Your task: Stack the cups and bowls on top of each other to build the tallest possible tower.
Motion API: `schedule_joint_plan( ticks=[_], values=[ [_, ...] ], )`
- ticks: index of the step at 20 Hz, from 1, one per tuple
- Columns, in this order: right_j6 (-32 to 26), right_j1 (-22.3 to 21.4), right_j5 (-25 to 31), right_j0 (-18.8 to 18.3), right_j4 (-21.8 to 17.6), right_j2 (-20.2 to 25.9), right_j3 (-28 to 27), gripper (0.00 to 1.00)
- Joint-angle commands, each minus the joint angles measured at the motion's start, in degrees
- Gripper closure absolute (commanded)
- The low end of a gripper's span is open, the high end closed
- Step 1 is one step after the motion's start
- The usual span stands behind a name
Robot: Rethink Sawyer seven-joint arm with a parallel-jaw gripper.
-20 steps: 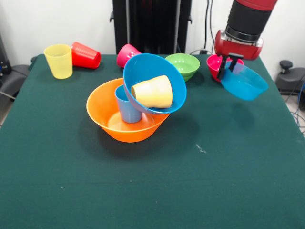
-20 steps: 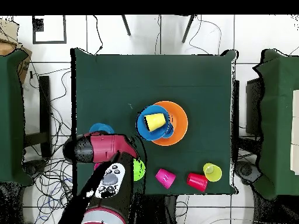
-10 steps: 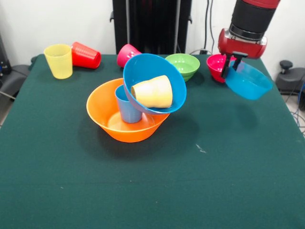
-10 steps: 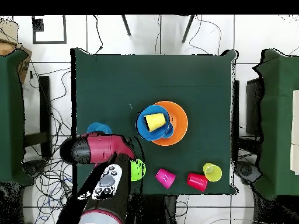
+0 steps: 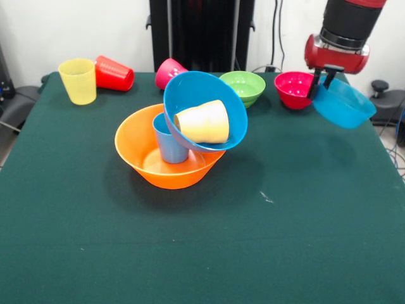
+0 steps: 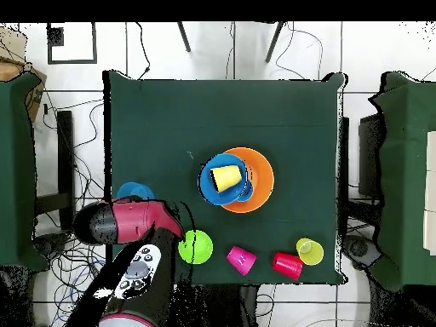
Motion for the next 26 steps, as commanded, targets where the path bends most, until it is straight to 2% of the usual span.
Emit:
schedule_joint_plan(
  ticks=[1, 5, 13, 18, 21, 26],
  values=[
    [9.83, 1.88, 6.64, 1.16, 1.89, 2.41, -4.54, 1.0],
    [9.18, 2.37, 5.87, 1.79, 0.85, 1.58, -4.97, 1.0],
    [4.76, -1.96, 2.88, -1.51, -0.8, 4.61, -0.71, 1.0],
    [1.18, -6.37, 6.02, -4.34, -1.81, 5.67, 1.45, 1.0],
    [0.75, -9.3, 8.47, -4.8, -1.85, 5.65, 2.47, 1.0],
    [0.04, -10.51, 8.71, -5.16, -3.24, 5.57, 2.85, 1.0]
  ],
)
